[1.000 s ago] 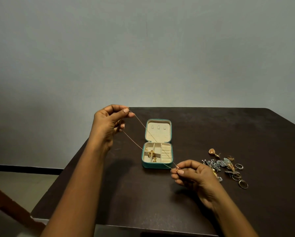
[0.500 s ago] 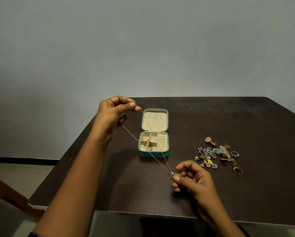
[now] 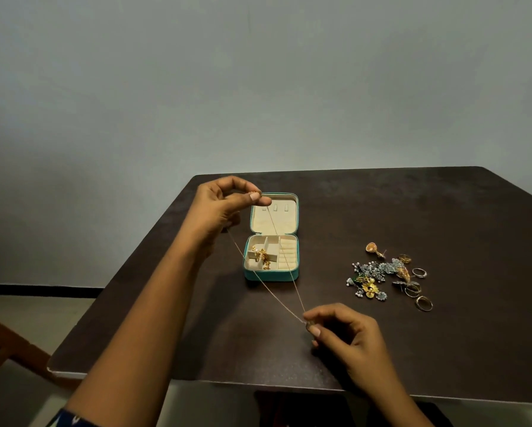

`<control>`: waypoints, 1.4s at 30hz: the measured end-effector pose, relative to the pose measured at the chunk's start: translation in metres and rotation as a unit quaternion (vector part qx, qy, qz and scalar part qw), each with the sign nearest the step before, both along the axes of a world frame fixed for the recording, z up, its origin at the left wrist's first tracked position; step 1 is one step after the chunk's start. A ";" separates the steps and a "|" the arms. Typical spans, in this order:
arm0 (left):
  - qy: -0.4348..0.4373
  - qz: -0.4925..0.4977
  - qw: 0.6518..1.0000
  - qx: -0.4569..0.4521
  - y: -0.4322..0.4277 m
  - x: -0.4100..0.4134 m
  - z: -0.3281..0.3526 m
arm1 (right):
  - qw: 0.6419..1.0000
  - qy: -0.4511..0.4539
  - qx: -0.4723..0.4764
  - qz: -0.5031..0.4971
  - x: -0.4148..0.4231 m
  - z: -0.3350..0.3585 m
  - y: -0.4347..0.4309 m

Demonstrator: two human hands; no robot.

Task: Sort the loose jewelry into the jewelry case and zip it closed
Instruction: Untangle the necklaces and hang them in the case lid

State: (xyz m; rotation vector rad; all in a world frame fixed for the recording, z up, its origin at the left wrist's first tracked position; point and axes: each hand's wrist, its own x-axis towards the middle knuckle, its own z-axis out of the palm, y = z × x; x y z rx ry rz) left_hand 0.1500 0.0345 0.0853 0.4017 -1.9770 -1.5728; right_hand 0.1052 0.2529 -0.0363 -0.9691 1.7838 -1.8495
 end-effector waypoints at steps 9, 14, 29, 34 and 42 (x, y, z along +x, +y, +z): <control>-0.063 -0.045 0.997 -0.027 0.001 -0.056 0.002 | 0.990 0.113 0.045 -0.074 0.002 -0.004 0.007; -0.094 -0.078 0.989 -0.083 0.000 -0.093 -0.005 | 0.984 0.134 0.082 -0.088 -0.008 -0.005 0.007; -0.225 -0.103 0.916 -0.316 -0.009 -0.177 -0.024 | 0.958 0.180 0.206 -0.085 -0.043 -0.008 -0.006; -0.272 -0.086 0.849 -0.445 -0.013 -0.187 -0.040 | 0.956 0.183 0.210 -0.089 -0.047 -0.016 -0.006; -0.310 -0.073 0.718 -0.619 -0.019 -0.199 -0.061 | 0.952 0.211 0.210 -0.073 -0.047 -0.017 -0.008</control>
